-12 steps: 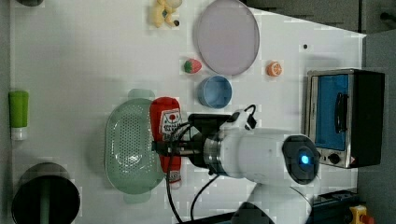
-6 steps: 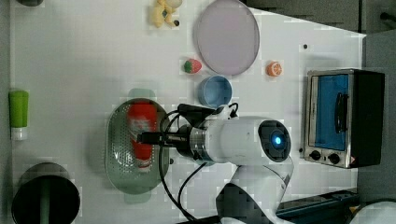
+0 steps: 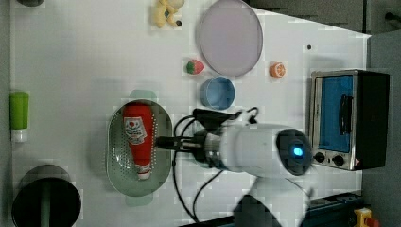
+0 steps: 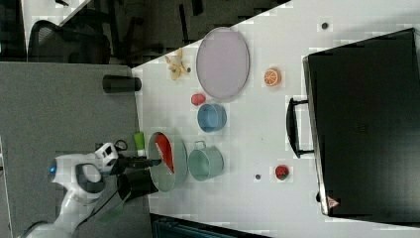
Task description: Pick Ketchup from the table and place it in strainer.
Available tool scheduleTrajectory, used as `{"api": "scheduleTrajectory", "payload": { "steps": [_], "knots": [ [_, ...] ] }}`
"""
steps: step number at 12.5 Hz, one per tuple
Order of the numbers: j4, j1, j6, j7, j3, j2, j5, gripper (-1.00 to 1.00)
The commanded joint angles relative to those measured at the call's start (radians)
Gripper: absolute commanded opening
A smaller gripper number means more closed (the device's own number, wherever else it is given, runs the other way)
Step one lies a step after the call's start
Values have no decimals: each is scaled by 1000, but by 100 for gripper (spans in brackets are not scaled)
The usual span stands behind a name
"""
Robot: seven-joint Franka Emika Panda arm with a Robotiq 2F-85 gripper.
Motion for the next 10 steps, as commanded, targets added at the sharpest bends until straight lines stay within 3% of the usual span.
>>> {"api": "scheduleTrajectory", "payload": {
  "steps": [1, 4, 7, 10],
  "knots": [
    [34, -104, -72, 57, -22, -171, -5, 100],
    [43, -182, -210, 55, -102, -328, -4, 100],
    [61, -217, -321, 38, -242, -446, 7, 100],
    [83, -217, -418, 27, -385, -501, 159, 100]
  ]
}}
